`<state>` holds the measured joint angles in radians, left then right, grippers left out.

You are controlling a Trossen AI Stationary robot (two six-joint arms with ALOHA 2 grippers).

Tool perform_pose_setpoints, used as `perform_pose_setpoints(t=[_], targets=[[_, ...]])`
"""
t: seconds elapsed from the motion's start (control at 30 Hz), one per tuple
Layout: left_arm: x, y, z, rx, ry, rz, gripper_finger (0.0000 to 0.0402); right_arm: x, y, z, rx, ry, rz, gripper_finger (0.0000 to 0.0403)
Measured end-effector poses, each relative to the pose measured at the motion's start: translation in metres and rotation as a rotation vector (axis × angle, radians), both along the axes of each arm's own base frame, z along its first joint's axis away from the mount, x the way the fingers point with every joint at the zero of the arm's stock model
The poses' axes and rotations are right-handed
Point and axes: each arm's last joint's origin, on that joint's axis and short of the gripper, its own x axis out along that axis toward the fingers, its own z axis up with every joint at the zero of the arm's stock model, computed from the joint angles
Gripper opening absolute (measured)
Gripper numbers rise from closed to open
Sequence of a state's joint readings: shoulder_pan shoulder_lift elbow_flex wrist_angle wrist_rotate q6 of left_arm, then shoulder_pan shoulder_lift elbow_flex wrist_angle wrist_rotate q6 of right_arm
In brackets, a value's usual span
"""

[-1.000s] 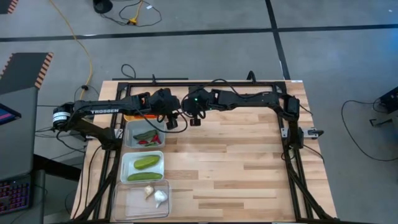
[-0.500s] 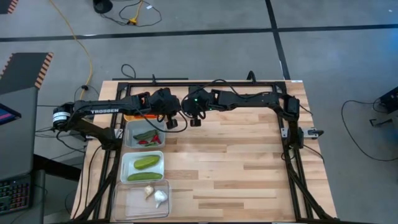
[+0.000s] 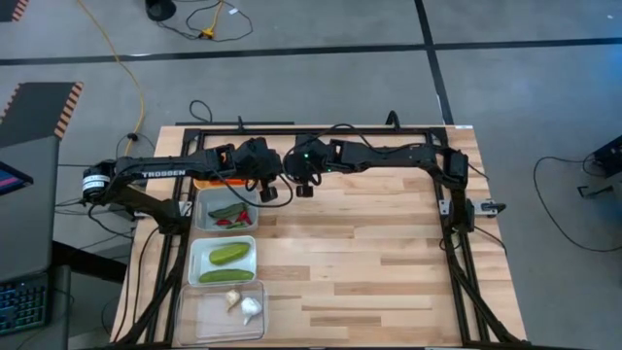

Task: Sort produce into baskets
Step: Put the green chili into the gray bin

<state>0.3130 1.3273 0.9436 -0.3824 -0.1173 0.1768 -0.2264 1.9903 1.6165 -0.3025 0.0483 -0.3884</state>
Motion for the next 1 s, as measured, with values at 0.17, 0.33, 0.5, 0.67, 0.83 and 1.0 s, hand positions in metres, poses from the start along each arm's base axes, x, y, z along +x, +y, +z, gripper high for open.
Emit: perform_pose_setpoints(t=[0.17, 0.33, 0.5, 0.67, 0.83, 1.0], targets=[[0.000, 0.000, 0.000, -0.003, 0.000, -0.003, 0.0011, 0.000, 0.000, 0.000, -0.002, 0.003, -0.002, 0.0187], [-0.003, -0.001, -0.003, -0.028, 0.041, 0.010, 0.0011, -0.009, -0.001, 0.006, 0.004, 0.046, -0.086, 0.0211], [-0.011, -0.004, -0.002, -0.083, 0.130, 0.039, 0.0011, -0.033, -0.003, 0.032, 0.022, 0.087, -0.131, 0.0210], [-0.026, -0.014, 0.009, -0.148, 0.271, 0.047, 0.0011, -0.061, -0.006, 0.046, 0.079, 0.130, -0.199, 0.0207], [-0.048, -0.030, 0.014, -0.199, 0.377, 0.057, 0.0011, -0.094, -0.014, 0.041, 0.135, 0.129, -0.293, 0.0207], [-0.073, -0.046, 0.022, -0.262, 0.449, 0.111, 0.0011, -0.129, -0.015, 0.027, 0.198, 0.091, -0.394, 0.0207]])
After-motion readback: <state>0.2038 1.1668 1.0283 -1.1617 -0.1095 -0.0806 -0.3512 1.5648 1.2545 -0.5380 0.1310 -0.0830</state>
